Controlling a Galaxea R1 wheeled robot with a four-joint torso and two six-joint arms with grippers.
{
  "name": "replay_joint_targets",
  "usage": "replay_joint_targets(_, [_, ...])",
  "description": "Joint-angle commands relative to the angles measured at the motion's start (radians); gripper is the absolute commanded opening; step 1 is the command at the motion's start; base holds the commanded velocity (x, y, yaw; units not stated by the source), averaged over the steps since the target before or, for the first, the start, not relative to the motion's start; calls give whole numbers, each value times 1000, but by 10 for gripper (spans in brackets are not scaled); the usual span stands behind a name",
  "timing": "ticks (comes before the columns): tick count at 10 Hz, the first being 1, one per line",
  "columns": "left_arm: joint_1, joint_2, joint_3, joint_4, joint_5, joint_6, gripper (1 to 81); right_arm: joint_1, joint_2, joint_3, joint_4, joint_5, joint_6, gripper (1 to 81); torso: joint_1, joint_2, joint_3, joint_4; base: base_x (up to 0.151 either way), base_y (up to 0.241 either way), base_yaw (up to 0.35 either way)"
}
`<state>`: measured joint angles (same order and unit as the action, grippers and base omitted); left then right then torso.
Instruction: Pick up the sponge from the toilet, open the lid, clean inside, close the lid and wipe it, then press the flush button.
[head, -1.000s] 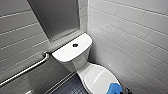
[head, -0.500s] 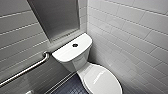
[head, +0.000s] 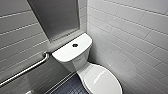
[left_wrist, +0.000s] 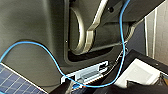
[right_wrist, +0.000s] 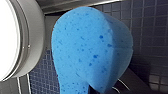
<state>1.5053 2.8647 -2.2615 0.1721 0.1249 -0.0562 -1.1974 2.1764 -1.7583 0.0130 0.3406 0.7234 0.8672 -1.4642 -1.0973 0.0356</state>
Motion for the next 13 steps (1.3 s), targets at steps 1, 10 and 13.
replay_joint_targets(1, [28, -1, 17, 12, 91, 4, 811, 56, -191, 258, -133, 70, -2, 10, 0, 0, 0, 0, 0, 0, 0])
replay_joint_targets(10, [25, 4, 14, 13, 88, 4, 811, 659, 52, 326, -182, -411, 1, 10, 0, 0, 0, 0, 0, 0, 0])
replay_joint_targets(13, [25, 3, 14, 10, 90, 2, 811, 744, 215, 210, -169, -503, 1, 10, 0, 0, 0, 80, 0, 0, 0])
